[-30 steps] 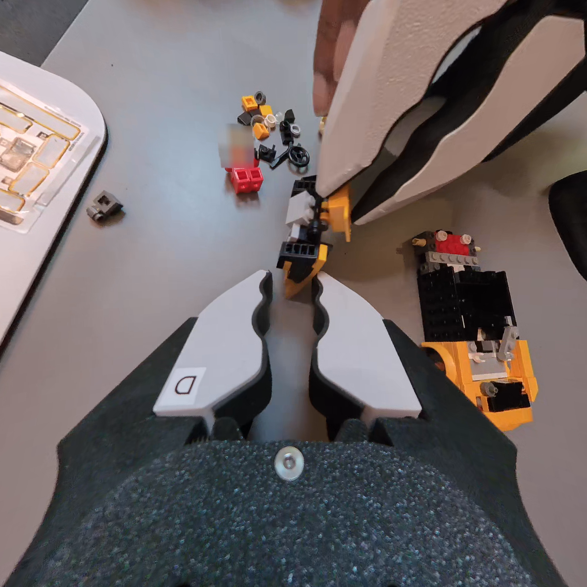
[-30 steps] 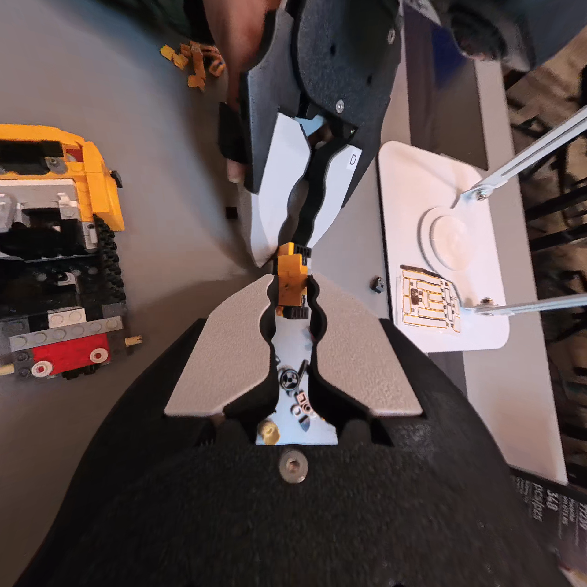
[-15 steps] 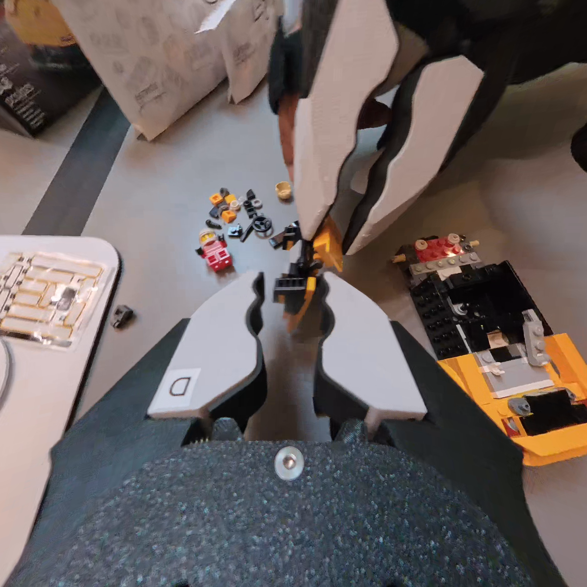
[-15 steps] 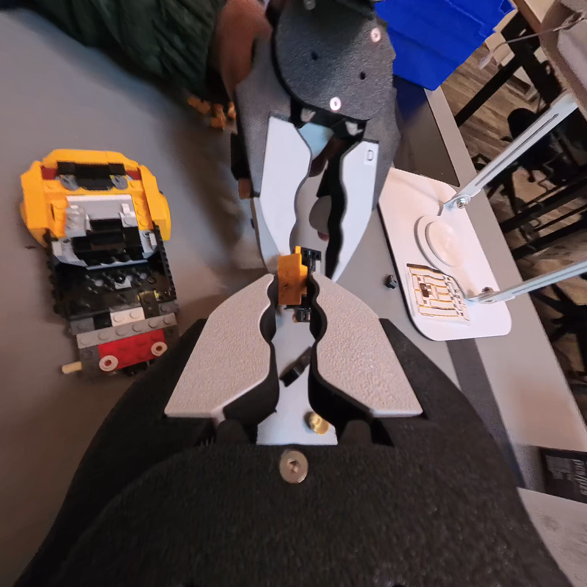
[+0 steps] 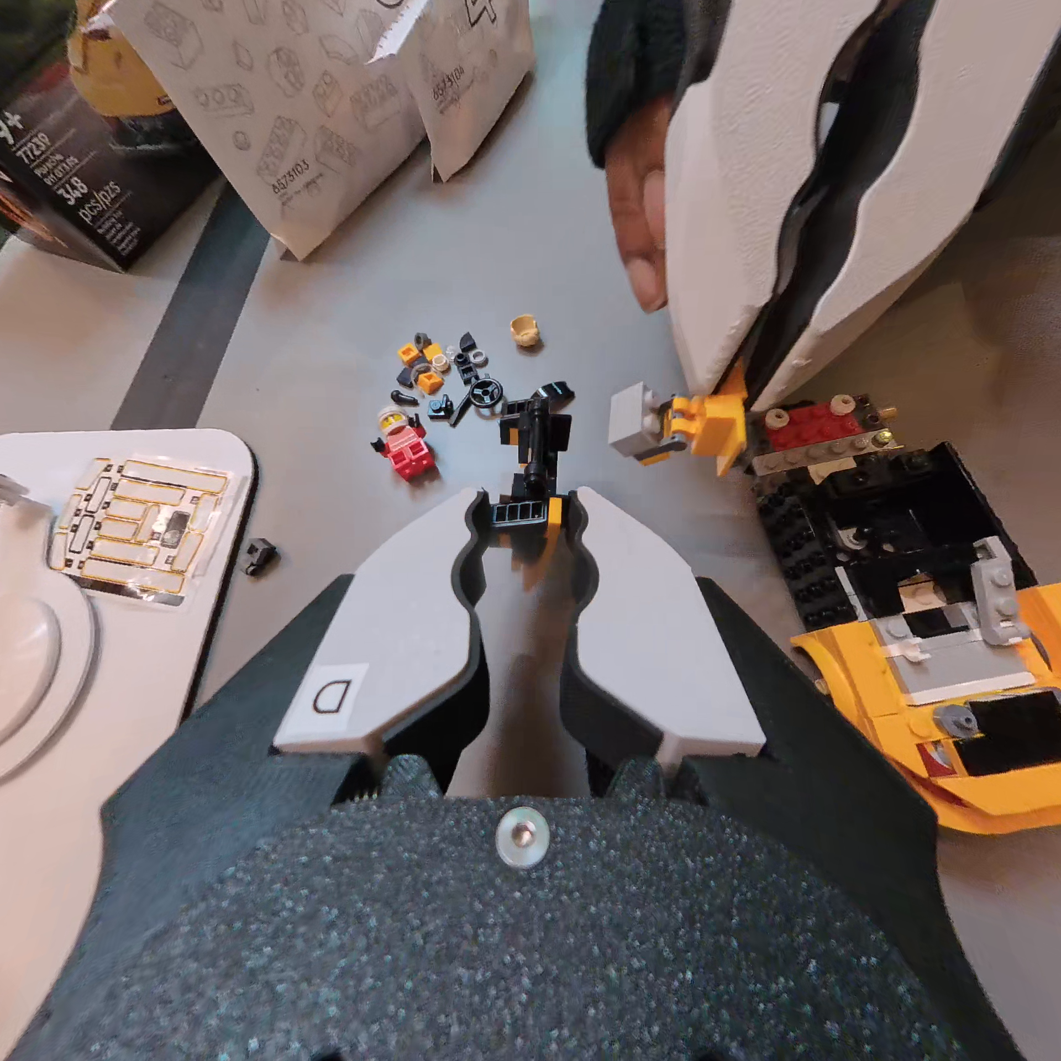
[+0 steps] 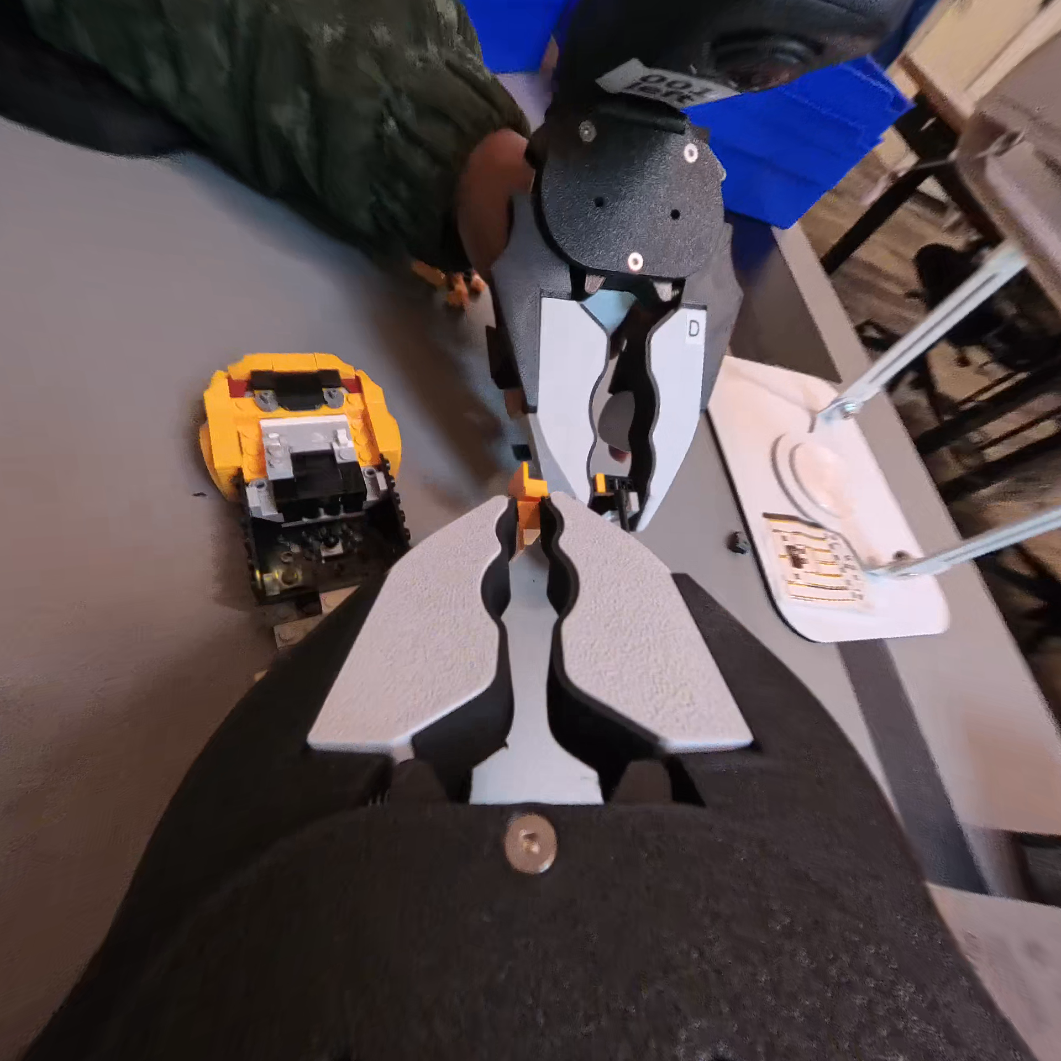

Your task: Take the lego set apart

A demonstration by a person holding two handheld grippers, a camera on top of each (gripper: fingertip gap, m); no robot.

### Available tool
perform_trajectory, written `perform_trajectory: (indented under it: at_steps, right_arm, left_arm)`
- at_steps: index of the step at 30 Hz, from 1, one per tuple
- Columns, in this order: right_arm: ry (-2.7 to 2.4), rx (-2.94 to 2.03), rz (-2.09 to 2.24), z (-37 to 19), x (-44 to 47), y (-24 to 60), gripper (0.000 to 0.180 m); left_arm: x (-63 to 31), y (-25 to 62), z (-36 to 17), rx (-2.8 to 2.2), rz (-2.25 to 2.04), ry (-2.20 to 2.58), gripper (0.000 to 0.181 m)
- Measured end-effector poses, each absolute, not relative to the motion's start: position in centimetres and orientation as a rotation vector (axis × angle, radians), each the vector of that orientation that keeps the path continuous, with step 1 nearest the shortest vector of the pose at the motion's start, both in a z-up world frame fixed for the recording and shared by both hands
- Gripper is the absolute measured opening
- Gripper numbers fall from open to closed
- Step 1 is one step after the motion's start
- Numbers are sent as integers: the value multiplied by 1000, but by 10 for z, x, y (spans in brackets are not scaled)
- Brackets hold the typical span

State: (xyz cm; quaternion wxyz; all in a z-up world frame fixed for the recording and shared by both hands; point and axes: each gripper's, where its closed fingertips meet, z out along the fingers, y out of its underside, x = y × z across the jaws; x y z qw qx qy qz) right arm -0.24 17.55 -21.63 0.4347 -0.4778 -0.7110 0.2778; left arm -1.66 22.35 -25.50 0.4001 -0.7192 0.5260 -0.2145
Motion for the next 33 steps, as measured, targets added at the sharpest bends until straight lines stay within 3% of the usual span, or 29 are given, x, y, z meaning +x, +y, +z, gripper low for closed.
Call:
perform_trajectory:
  at_steps: [14, 20, 33]
  right_arm:
    - [-1755, -1047, 551, -206, 8, 146, 7]
    - [-1704, -1103, 630, -203, 10, 143, 7]
    - [-1407, -1341, 1076, -170, 6, 141, 7]
  left_arm:
    - [-6, 226, -269, -2156, -1081, 1030, 31]
    - [-19, 240, -264, -2127, -945, 1001, 54]
    - [-32, 179, -190, -1756, -682, 1296, 48]
